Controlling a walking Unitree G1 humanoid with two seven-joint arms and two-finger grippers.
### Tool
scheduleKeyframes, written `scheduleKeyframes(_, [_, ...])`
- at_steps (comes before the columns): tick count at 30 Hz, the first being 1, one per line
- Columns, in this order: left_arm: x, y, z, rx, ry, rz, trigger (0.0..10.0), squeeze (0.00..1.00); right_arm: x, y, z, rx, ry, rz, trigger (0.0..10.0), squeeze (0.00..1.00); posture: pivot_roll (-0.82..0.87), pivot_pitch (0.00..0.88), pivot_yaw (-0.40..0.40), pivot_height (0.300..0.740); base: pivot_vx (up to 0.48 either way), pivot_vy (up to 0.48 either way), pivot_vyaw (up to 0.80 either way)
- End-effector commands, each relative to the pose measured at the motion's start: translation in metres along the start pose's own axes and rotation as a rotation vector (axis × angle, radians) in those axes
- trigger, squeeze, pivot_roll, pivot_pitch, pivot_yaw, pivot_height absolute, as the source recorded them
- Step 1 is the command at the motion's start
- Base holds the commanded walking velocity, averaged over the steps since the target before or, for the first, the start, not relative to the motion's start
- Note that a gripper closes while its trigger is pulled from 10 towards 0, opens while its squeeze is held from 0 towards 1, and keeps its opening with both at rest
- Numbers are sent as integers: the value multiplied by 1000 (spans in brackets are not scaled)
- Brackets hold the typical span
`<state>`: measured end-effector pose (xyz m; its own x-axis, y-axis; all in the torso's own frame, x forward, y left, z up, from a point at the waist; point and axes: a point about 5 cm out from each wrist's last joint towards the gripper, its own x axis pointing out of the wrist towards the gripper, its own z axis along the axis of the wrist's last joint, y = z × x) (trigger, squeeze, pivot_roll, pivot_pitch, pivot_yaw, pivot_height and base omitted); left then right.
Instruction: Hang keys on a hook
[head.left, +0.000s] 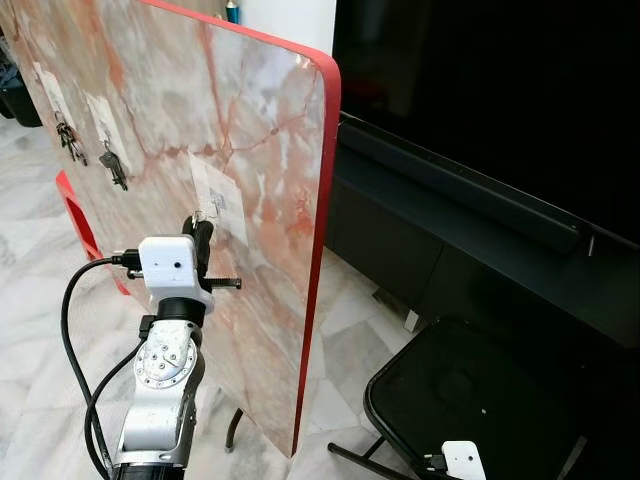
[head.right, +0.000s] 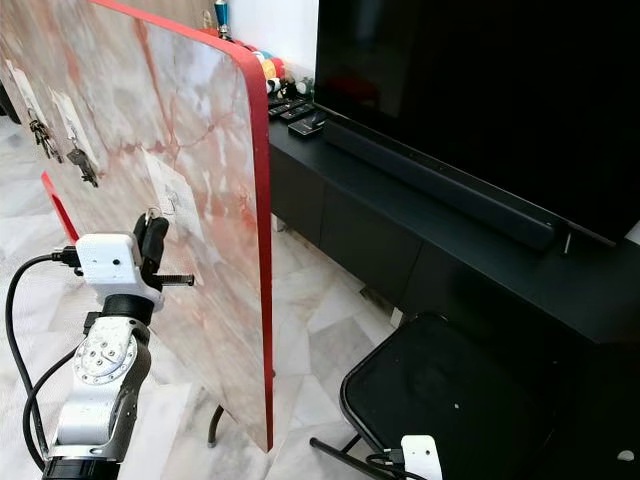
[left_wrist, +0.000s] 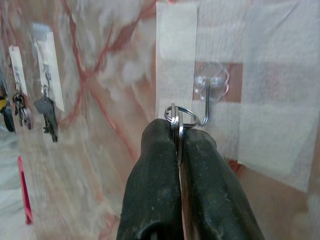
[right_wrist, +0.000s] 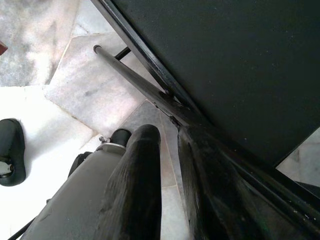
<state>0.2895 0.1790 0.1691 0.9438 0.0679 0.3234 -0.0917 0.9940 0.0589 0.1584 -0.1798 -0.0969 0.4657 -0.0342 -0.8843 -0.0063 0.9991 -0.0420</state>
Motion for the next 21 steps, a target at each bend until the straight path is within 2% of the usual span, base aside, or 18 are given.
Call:
scheduleKeyframes(1, [5, 1, 2, 14, -4, 8, 10000, 0, 0, -3, 0, -7, 4, -12, 10000, 0, 60, 0, -88, 740, 0, 0, 0])
scheduleKeyframes(21, [14, -5, 1, -11, -12, -41, 10000, 0, 0, -3, 0, -5, 6, -12, 10000, 0, 56, 0, -85, 740, 0, 0, 0])
